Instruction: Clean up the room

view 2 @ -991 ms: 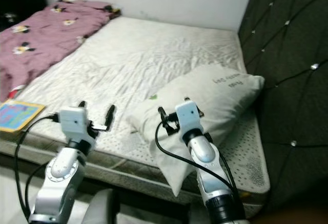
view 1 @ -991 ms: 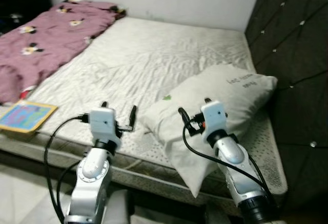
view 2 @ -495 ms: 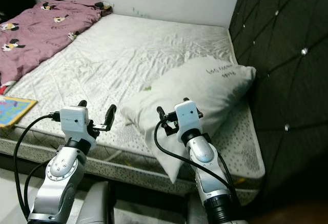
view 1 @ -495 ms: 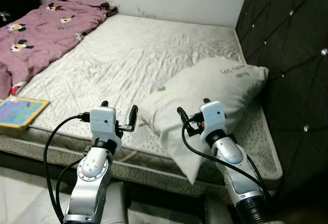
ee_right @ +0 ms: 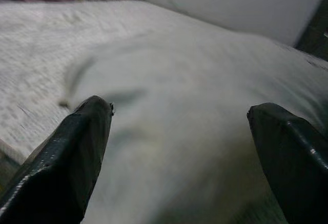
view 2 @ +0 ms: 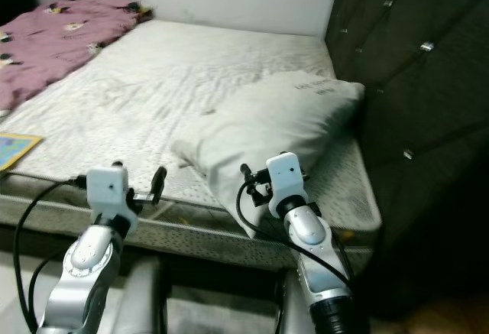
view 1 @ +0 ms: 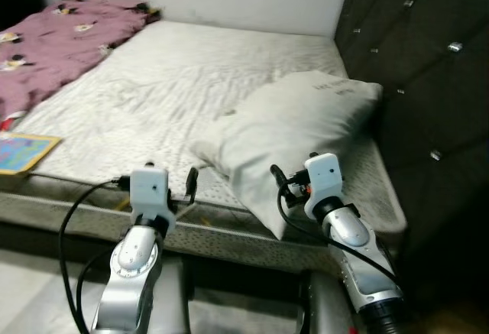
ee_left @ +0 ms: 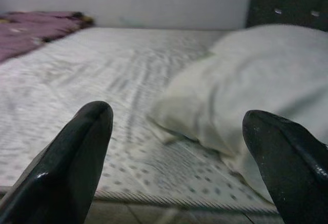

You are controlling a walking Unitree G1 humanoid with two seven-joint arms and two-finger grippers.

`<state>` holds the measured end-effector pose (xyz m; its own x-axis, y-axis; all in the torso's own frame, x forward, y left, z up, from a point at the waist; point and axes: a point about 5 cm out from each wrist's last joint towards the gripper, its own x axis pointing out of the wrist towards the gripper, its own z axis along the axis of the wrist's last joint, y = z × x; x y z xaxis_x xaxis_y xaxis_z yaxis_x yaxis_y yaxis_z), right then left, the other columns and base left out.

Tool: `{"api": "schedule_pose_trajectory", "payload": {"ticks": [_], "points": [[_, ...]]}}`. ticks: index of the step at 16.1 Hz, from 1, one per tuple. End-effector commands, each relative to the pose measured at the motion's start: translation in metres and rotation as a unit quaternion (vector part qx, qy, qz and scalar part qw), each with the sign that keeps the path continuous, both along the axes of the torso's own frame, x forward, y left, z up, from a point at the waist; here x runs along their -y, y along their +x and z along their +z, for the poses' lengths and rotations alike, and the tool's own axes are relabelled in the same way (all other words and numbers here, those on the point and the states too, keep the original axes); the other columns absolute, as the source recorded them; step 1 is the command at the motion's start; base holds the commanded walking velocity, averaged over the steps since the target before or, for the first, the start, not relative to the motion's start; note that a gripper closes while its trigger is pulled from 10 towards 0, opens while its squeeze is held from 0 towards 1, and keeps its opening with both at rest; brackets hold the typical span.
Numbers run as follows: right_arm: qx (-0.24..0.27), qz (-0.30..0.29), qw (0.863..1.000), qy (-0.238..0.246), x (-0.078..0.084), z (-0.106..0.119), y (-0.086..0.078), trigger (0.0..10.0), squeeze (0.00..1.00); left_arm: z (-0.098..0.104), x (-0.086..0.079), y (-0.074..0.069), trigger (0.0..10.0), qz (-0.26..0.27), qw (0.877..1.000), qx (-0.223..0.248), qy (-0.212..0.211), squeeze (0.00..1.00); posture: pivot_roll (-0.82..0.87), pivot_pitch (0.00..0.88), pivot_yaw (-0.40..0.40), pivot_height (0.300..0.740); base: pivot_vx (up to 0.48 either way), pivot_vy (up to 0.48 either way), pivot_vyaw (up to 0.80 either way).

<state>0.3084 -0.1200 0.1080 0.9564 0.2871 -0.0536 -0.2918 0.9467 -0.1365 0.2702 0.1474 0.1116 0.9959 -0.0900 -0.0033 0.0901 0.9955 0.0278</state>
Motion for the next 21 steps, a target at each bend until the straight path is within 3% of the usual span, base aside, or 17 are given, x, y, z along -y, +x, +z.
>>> {"api": "schedule_pose_trajectory", "payload": {"ticks": [1,4,7,11,14,18,21], "points": [[-0.011,-0.027,0.999,0.014,0.006,0.000,0.001,10.0,0.00,0.004,0.004,0.001,10.0,-0.006,1.000,0.000,-0.001,0.00,0.00,0.000,-0.038,0.512,0.000,0.000,-0.80],[-0.010,-0.028,0.999,0.018,0.007,0.002,-0.002,10.0,0.00,0.004,0.006,-0.001,10.0,-0.006,1.000,0.000,-0.005,0.00,0.00,0.000,-0.042,0.512,0.000,0.000,-0.80],[-0.021,-0.003,1.000,0.014,0.004,0.001,-0.005,10.0,0.00,0.006,0.003,-0.004,10.0,0.011,1.000,0.002,-0.004,0.00,0.01,0.000,-0.045,0.512,0.000,0.000,0.00],[-0.057,0.063,0.996,0.012,0.001,0.000,-0.002,10.0,0.00,0.006,-0.001,-0.011,10.0,0.025,1.000,-0.002,0.002,0.00,0.01,0.007,-0.041,0.512,0.000,0.000,0.00],[-0.099,0.144,0.984,0.024,-0.006,-0.001,-0.007,10.0,0.00,0.006,-0.005,-0.014,10.0,0.034,0.999,-0.007,0.005,0.00,0.02,0.016,-0.039,0.512,0.000,0.000,0.00],[-0.137,0.209,0.966,0.072,-0.032,0.004,-0.011,10.0,0.00,0.007,-0.002,-0.016,10.0,0.029,1.000,-0.011,0.003,0.00,0.03,0.026,-0.039,0.512,0.000,0.000,0.00],[-0.155,0.206,0.965,0.041,-0.056,0.006,0.002,10.0,0.00,0.007,-0.002,-0.020,10.0,0.025,1.000,-0.016,0.005,0.00,0.05,0.034,-0.040,0.512,0.000,0.000,0.00]]}}
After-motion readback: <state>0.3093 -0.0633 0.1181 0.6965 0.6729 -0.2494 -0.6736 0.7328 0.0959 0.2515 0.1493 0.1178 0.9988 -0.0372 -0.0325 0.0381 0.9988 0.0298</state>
